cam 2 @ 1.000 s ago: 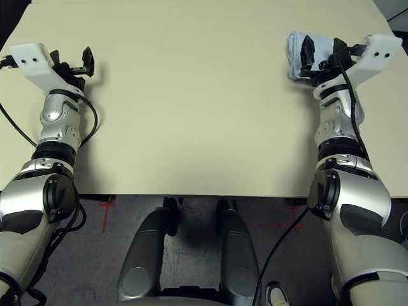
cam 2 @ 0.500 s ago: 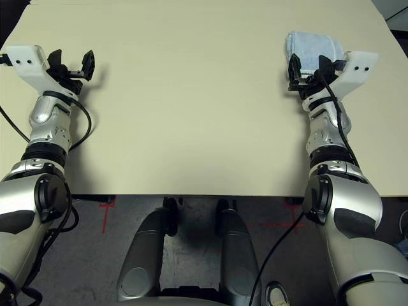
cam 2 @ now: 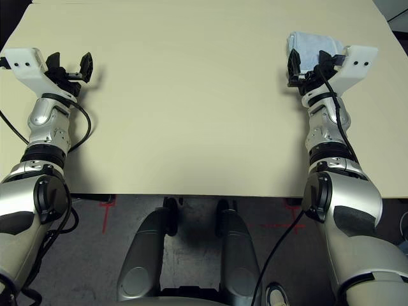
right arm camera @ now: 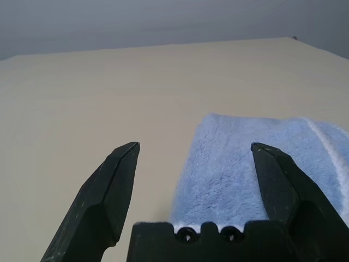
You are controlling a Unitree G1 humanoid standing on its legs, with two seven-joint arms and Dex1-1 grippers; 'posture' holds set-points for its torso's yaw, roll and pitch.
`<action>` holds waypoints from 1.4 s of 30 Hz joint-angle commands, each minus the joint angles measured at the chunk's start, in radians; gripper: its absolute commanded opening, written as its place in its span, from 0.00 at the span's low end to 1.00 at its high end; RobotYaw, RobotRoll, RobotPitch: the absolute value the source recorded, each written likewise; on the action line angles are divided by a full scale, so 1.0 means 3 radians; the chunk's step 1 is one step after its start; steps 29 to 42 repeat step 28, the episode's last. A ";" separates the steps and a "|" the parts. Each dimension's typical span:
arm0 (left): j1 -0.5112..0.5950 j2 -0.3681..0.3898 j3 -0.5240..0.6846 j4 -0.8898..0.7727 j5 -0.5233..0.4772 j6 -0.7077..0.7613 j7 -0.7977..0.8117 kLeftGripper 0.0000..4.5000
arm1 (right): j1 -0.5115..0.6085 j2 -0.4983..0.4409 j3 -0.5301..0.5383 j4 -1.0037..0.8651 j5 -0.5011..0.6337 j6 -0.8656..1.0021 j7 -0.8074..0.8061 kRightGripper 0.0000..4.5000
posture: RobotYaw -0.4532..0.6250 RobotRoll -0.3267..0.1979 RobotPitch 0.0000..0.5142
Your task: Fold the towel and set it aside.
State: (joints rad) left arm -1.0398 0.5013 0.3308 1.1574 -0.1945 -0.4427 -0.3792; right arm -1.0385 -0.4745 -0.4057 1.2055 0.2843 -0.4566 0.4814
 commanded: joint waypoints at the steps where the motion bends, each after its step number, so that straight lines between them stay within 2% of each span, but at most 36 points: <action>1: 0.0081 0.0023 -0.0009 0.0105 0.0053 0.0038 0.0131 1.00 | 0.0041 -0.0098 -0.0005 0.0013 -0.0073 -0.0065 -0.0241 0.99 | 0.40 0.62 0.00; 19: 0.0165 0.0008 -0.0027 0.0042 0.0056 0.0061 0.0088 1.00 | 0.0068 -0.0039 0.0017 -0.0017 -0.0070 -0.0014 -0.0217 0.99 | 0.41 0.62 0.00; 28: 0.0306 -0.0030 -0.0075 -0.0277 0.0017 0.0275 0.0132 1.00 | 0.0195 -0.0010 0.0076 -0.0322 -0.0043 0.0165 -0.0272 0.99 | 0.41 0.62 0.00; 42: 0.0306 -0.0030 -0.0075 -0.0277 0.0017 0.0275 0.0132 1.00 | 0.0195 -0.0010 0.0076 -0.0322 -0.0043 0.0165 -0.0272 0.99 | 0.41 0.62 0.00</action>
